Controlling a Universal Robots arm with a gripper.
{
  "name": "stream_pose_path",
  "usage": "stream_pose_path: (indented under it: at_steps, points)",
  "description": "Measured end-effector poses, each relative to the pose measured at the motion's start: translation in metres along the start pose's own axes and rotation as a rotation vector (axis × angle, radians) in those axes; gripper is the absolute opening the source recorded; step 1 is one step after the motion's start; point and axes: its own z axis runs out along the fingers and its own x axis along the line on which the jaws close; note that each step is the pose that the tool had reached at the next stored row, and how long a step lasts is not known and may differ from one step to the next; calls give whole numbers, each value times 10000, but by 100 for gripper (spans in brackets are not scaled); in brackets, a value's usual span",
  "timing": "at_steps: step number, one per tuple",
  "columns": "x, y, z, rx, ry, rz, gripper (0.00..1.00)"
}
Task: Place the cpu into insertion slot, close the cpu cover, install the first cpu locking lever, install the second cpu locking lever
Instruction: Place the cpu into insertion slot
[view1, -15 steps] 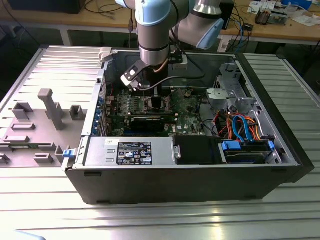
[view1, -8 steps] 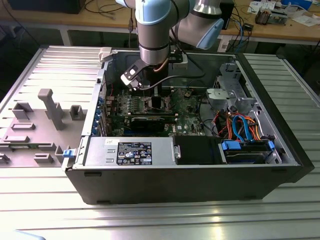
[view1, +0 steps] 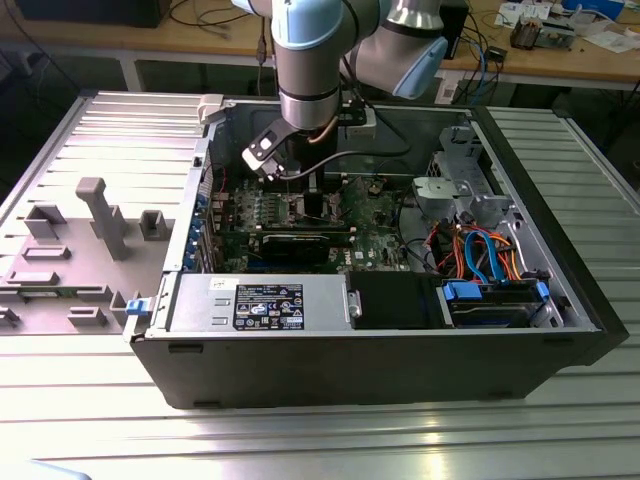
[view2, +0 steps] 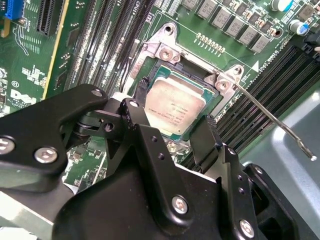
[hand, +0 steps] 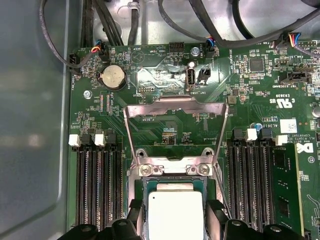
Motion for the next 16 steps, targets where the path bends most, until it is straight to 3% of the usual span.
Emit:
stream_pose_path:
  at_steps: [5,6,9,11,12,13,16]
  points:
    - [1,5,-49,13,1,0,61]
    - [2,10,-77,43,0,-2,61]
    - [4,25,-124,171,-2,4,60]
    - [5,39,-147,278,-3,7,47]
    - [6,58,-162,407,-5,10,47]
    - [5,65,-166,482,-8,13,35]
    - [6,83,-166,608,-10,16,29]
